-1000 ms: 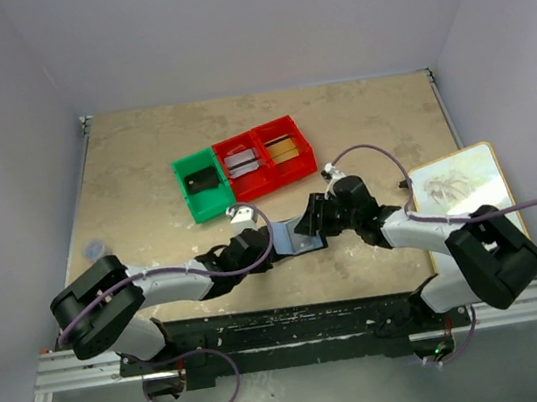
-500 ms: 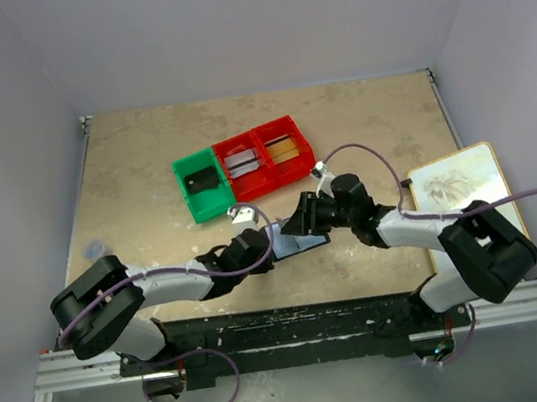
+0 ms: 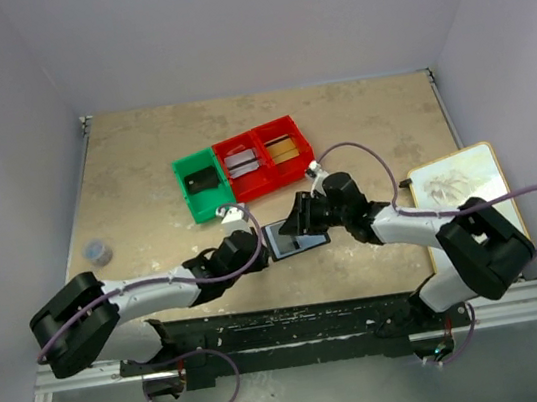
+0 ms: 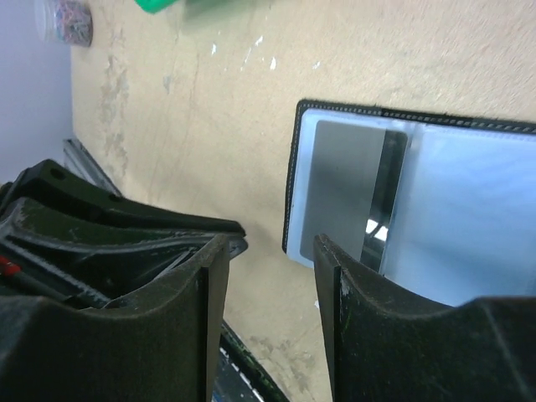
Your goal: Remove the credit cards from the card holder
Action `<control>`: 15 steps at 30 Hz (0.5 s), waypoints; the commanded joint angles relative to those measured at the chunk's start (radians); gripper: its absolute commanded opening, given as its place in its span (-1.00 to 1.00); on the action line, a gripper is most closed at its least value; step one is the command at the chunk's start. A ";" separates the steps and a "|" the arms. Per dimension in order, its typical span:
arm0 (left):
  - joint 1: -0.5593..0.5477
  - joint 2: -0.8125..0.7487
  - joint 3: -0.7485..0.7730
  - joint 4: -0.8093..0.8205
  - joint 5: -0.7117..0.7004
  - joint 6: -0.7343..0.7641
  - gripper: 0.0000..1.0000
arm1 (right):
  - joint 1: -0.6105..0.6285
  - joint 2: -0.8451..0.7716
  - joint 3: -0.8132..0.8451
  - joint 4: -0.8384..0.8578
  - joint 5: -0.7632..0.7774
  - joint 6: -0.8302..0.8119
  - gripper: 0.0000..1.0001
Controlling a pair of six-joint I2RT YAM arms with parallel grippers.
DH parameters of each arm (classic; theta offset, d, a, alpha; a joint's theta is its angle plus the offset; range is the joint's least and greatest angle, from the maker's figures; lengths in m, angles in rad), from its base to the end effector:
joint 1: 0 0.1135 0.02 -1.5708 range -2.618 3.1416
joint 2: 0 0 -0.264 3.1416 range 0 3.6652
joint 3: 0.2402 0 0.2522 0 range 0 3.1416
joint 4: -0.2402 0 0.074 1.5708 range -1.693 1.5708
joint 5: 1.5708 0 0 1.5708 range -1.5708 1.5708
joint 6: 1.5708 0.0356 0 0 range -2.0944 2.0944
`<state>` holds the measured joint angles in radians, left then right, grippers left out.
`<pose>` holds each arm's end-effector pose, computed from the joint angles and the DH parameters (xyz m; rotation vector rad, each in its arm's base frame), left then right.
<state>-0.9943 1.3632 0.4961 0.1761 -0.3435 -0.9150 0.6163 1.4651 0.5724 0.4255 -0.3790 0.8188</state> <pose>0.1478 -0.2053 0.1554 -0.0960 2.2943 -0.6497 0.2275 0.1773 0.1747 -0.0367 2.2550 1.2302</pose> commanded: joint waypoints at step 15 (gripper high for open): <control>0.012 -0.031 0.088 0.034 0.026 0.043 -0.52 | -0.013 0.061 0.046 -0.054 0.082 -0.064 -0.03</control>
<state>-0.9924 1.2961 0.5102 0.1726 -0.3428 -0.9001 0.6083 1.5082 0.6186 0.3412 -0.2974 0.7738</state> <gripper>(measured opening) 0.235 0.485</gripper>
